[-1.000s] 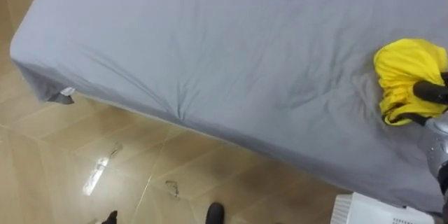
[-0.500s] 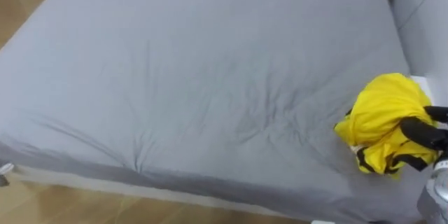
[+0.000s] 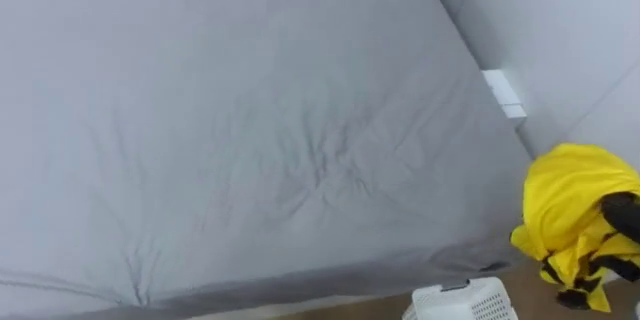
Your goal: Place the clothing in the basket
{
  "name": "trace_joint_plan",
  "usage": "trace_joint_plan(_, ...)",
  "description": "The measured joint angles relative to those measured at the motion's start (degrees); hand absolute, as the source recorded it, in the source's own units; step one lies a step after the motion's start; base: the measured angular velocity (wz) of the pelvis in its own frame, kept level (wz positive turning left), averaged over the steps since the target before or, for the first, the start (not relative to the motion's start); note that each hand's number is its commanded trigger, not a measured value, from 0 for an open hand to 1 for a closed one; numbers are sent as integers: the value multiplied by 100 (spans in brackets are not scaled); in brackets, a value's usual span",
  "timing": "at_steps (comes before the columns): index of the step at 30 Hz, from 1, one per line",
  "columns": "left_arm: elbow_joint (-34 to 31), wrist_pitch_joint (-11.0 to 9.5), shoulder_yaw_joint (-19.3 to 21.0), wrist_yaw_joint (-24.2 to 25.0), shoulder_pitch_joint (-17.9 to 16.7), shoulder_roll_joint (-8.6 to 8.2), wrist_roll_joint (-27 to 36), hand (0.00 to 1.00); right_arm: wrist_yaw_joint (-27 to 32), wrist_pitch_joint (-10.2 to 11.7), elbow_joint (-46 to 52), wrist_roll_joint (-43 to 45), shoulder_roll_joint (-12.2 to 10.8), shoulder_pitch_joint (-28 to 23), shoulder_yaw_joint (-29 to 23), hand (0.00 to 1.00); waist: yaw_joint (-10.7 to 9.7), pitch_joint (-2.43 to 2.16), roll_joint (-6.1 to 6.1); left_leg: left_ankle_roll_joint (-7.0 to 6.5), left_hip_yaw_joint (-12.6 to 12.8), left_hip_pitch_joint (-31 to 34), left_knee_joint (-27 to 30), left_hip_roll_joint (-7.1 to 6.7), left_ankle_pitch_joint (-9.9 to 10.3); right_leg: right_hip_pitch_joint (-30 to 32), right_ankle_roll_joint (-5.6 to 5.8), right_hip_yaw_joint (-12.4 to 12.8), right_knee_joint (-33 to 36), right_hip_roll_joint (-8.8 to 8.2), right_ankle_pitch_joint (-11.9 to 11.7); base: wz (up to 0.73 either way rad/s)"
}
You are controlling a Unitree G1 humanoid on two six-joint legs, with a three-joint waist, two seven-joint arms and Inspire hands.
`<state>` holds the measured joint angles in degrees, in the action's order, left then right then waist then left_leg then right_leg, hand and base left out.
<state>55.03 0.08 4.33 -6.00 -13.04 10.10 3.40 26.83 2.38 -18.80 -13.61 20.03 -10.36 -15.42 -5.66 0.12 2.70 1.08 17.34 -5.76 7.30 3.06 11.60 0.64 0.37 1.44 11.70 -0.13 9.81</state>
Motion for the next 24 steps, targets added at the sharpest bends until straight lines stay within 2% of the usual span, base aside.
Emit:
trace_joint_plan(4, 9, 1, -9, 10, 18, 14, -190, 0, -11, 19, 0, 46, -250, -71, -277, 100, -232, 10, 1, 34, 287, -126, 1, 36, 43, 3, -8, 297, -1, 78, -5, -39)
trace_joint_plan(7, 16, 4, -2, 57, 36, 3, -198, 0, -75, 12, -1, 208, -475, -278, -401, 100, -239, 11, -29, 45, 584, -265, 2, 47, 49, 4, -21, 629, 9, 136, -14, -59)
trace_joint_plan(11, 113, 172, 0, 124, -3, 3, -312, 0, -245, 7, -2, 324, -565, -489, -421, 100, -493, 16, -141, 51, 682, -286, 12, 38, 53, 107, -20, 820, 41, 159, -24, -37)
trace_joint_plan(13, 115, 227, 2, 125, -26, 7, -314, 0, -252, 6, -11, 327, -611, -497, -438, 100, -531, 21, -192, 51, 704, -243, 12, 34, 53, 241, -20, 959, 108, 194, -24, -41)
trace_joint_plan(18, 112, 266, -26, 161, -29, 8, -306, 0, -252, 1, -210, 323, -655, -533, -440, 100, -649, 12, -316, 51, 746, -75, 29, 41, 53, 468, -14, 956, 122, 209, -55, -12)
trace_joint_plan(21, 103, 373, -118, 166, 75, 33, -303, 0, -248, -10, -365, 328, -671, -530, -384, 100, -665, 10, -360, 51, 751, 92, 46, 40, 53, 677, -13, 972, 223, 215, -56, -3)
trace_joint_plan(24, 106, 373, -254, 180, 166, 75, -293, 0, -249, -10, -518, 400, -671, -483, -374, 100, -661, 14, -408, 51, 751, 276, 47, 31, 53, 893, -5, 978, 326, 218, -61, 0)
